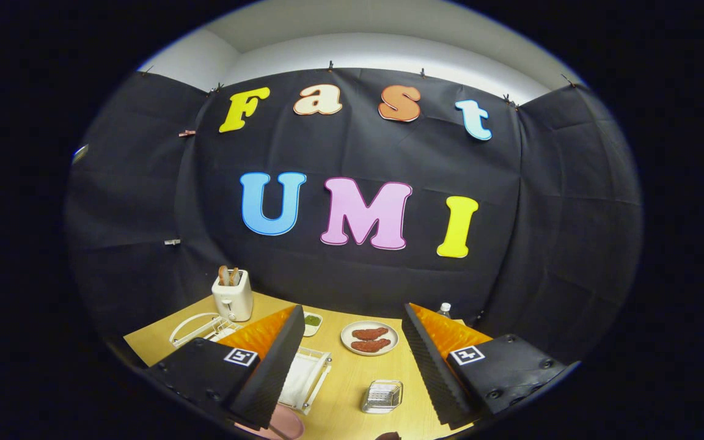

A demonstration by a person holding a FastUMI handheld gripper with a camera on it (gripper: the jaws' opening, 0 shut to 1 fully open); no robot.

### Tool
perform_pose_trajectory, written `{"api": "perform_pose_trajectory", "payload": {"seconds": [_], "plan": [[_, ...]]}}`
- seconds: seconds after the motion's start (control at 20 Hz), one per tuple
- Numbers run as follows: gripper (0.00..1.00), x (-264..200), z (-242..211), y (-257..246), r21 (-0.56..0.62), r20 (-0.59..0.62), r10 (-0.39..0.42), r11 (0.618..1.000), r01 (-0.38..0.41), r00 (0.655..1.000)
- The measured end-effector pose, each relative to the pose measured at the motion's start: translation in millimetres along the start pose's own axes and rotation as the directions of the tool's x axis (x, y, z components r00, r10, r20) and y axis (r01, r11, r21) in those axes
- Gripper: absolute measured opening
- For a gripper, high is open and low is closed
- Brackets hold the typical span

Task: Take the plate from the dish rack, then take the spoon from the basket and place it into the plate.

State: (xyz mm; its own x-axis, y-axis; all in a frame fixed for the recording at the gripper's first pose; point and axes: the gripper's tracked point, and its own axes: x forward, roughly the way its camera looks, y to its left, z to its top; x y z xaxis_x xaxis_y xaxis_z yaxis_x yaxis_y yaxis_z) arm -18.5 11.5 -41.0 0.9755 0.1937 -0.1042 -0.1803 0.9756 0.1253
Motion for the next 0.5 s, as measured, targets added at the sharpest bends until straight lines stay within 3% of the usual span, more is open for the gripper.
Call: {"api": "perform_pose_trajectory", "payload": {"seconds": [0.5], "plan": [[0.98, 1.0, -0.3, 4.3, -0.014, -0.001, -0.006, 1.0, 0.006, 1.0]]}}
